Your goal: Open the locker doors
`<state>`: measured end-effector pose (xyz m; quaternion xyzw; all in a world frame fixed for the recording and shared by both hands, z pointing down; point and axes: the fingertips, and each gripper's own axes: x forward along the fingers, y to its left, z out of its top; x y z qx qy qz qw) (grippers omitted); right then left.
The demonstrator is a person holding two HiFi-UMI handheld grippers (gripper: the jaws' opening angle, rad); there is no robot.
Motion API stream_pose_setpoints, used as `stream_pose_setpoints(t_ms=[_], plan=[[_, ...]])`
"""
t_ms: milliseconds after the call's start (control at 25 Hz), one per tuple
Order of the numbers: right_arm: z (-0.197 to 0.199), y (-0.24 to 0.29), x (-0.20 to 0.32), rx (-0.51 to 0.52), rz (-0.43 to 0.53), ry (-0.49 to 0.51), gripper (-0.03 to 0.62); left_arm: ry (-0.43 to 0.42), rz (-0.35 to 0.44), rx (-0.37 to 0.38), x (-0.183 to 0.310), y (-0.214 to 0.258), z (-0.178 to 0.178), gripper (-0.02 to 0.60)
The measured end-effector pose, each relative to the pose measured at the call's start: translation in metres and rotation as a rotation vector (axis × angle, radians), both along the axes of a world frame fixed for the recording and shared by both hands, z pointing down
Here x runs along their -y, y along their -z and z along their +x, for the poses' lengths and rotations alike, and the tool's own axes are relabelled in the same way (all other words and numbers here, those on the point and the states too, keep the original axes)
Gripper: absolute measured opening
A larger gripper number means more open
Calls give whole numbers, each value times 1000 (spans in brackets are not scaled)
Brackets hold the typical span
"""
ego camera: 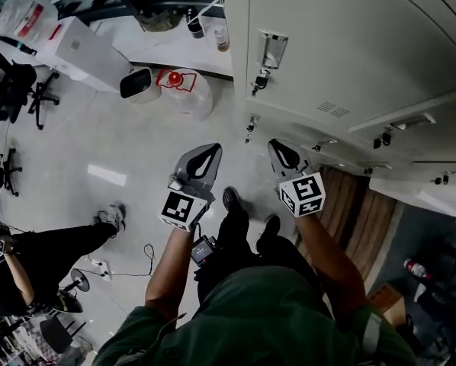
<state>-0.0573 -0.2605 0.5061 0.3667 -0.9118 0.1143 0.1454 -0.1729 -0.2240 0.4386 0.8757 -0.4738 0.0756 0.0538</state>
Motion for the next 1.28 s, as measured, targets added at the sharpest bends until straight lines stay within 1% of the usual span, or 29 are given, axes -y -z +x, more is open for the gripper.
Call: stream_pose_setpoints(t_ms=[280,480,600,760,920,1120,1280], plan=[[-30,-78,37,-52,-82,-80,3,5,-50,-20,24,-44,-22,-2],[-41,-134,62,-117,-153,-150,3,11,-90,-27,32,-73,-34,-2],[-46,-157,74,-145,-173,-173,3,12,-103,-31,36,-86,-40,-2],[-50,-177,86,-183,-178,-201,3,16,-113,-37,42,-98,-47,-2],[-54,-186,97,-213,-168,-229,3,14,-118,-47,48,-105,-49,-2],[-56,-190,108,-197,-159,-281,3,-3,-128,-50,53,-115,-43,-2],[-57,-189,106,-177,-148,-268,6,-25,-140,-47,55,-123,-36,-2]])
